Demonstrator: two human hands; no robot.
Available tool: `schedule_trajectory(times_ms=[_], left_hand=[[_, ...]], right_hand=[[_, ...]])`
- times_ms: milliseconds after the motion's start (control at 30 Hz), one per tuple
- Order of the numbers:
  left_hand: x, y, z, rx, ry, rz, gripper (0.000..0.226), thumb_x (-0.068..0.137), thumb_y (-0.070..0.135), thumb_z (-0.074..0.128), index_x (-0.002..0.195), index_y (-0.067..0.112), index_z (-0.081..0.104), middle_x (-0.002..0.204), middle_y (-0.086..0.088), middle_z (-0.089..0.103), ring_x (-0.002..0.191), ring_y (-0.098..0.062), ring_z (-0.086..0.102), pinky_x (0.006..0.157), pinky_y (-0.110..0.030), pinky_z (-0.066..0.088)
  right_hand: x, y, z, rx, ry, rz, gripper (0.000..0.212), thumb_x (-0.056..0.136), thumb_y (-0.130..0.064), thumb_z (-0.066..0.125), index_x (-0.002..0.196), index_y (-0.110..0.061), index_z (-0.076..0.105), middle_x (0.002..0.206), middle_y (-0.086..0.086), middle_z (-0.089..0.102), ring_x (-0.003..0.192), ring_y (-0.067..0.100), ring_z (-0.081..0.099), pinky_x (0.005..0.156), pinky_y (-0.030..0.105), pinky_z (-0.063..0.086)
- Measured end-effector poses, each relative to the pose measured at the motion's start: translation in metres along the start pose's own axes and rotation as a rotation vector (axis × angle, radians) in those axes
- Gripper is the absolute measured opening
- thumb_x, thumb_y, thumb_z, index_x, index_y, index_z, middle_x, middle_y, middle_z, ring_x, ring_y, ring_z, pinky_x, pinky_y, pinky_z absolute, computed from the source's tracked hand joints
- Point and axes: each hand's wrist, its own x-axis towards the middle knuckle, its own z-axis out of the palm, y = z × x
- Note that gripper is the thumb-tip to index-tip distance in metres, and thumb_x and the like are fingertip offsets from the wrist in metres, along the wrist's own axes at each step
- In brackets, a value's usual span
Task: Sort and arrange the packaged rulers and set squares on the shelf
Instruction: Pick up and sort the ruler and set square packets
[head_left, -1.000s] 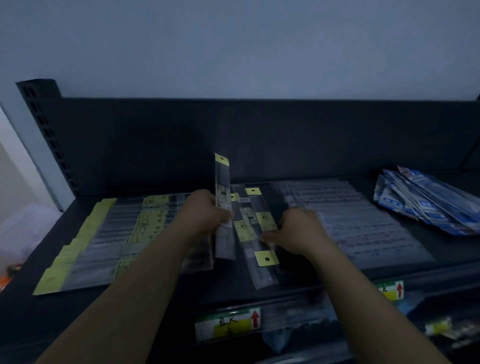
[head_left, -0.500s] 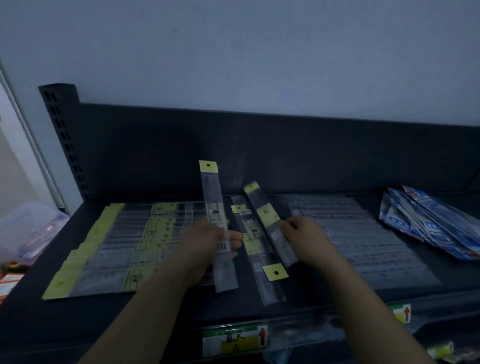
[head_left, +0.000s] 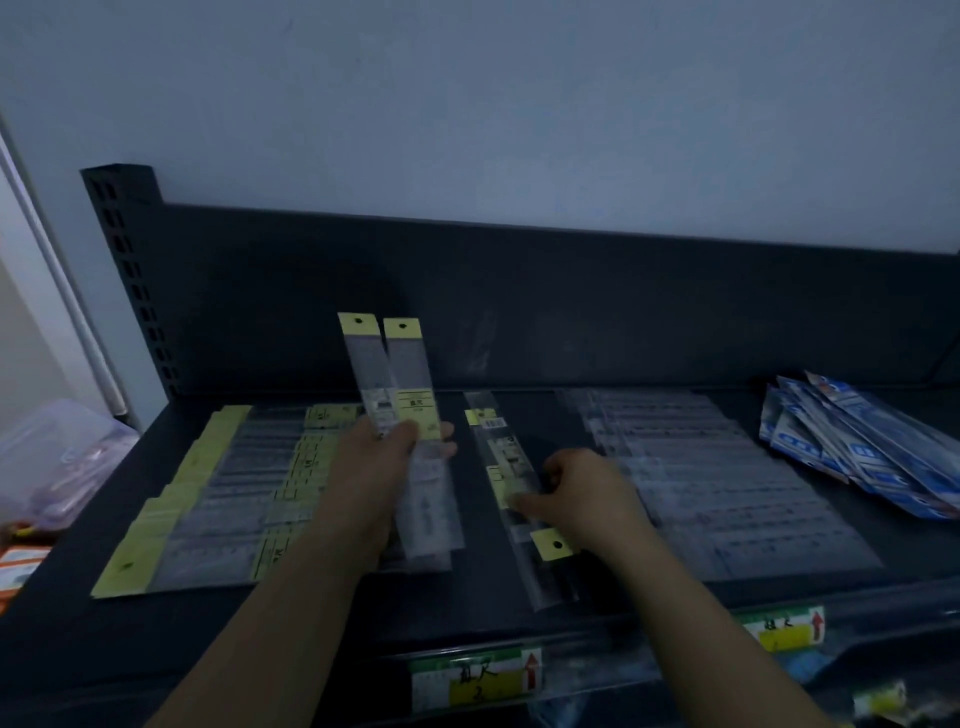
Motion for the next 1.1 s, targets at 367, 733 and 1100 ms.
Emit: schedule_trajectory(times_ms=[367,733,1100], left_hand=[[-0.011,0.006,-0.012,-0.133,-0.079,-0.079,0.022,0.100,0.008,0.037,0.101,0.001,0.058,0.084,-0.017,0.061,0.064,-0.021,0.058,0.057,-0.036,0.058],[-0.007,0.022,-0.029,0.001,-0.075,-0.022,0.033,0.098,0.032,0.050,0.098,0.003,0.065,0.083,-0.011,0.068,0.064,-0.019,0.058,0.054,-0.031,0.050],[-0.007,0.044,-0.045,0.313,-0.259,-0.060,0.027,0.100,0.026,0.046,0.100,0.004,0.063,0.079,-0.015,0.066,0.053,-0.018,0.064,0.047,-0.026,0.052]], right_hand=[[0.015,-0.001,-0.007,0.134,-0.168,0.237,0.035,0.068,-0.034,0.078,0.077,-0.005,0.062,0.070,0.004,0.061,0.068,0.020,0.061,0.059,0.026,0.047],[-0.014,0.026,-0.050,1.025,-0.107,0.050,0.008,0.082,-0.009,0.067,0.086,-0.005,0.062,0.067,0.005,0.063,0.053,0.009,0.059,0.045,0.018,0.047],[-0.018,0.049,-0.079,0.825,-0.384,-0.023,0.028,0.054,-0.019,0.087,0.076,-0.008,0.073,0.057,0.010,0.055,0.048,0.013,0.045,0.049,0.025,0.030]])
